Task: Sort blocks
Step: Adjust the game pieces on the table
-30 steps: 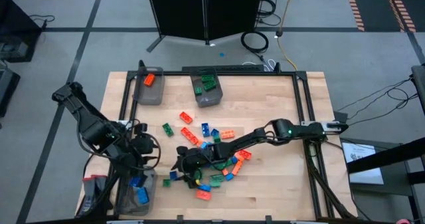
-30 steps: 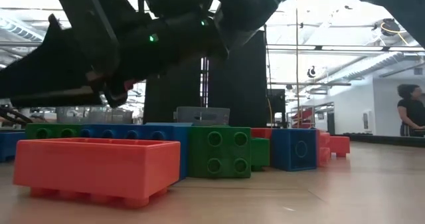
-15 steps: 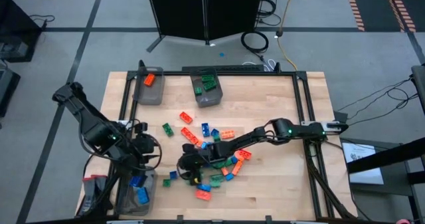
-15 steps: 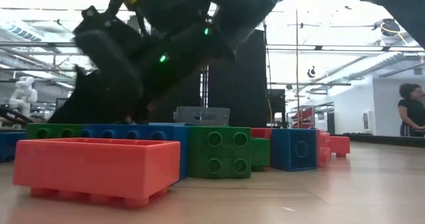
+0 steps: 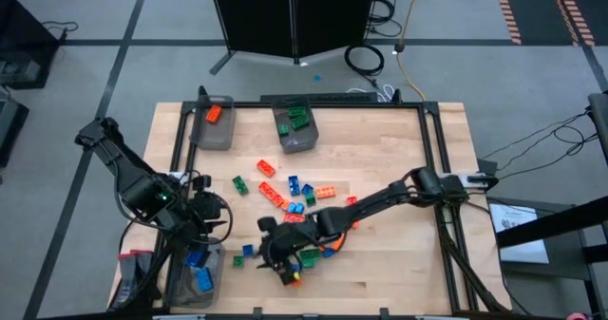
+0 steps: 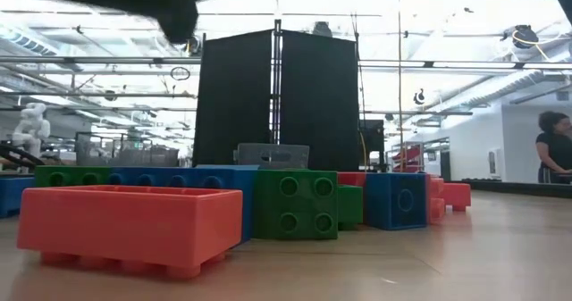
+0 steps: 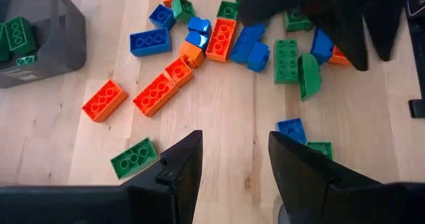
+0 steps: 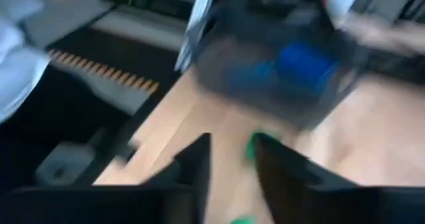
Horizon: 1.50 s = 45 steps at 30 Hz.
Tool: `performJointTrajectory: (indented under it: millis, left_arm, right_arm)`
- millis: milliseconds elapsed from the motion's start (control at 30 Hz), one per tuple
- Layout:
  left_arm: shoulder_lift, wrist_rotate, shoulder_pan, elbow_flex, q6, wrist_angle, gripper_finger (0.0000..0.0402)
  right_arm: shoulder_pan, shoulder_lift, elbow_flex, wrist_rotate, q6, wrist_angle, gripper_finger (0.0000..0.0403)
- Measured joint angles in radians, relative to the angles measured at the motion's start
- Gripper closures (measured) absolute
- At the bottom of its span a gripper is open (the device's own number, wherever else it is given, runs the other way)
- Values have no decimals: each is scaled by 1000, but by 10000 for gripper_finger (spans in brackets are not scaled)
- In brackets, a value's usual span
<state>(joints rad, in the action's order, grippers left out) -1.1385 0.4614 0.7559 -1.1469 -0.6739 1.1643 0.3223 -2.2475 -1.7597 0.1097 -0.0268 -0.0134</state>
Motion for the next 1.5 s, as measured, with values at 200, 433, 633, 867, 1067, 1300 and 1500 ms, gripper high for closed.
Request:
performJointTrajectory:
  millis: [200,433,633,867,1067,1300,1500]
  left_arm:
    - [0,2,0,0,-2,-13,229]
    - [0,3,0,0,-4,-63,229]
    - [0,-4,0,0,-55,-120,229]
    - [0,-12,6,0,-81,-120,229]
    - [0,-12,6,0,-80,-120,229]
    - [0,-12,6,0,-73,-117,229]
    - [0,-11,6,0,-49,-111,229]
  right_arm:
    - [46,-10,1,83,99,-36,391]
    - [117,-19,1,169,236,-41,402]
    - [122,-96,1,210,306,-75,402]
    - [73,-181,-3,253,298,-38,403]
    - [-15,-177,-3,262,265,-95,403]
    - [-110,-172,-2,196,207,-128,403]
    - [-141,-129,3,29,173,-200,403]
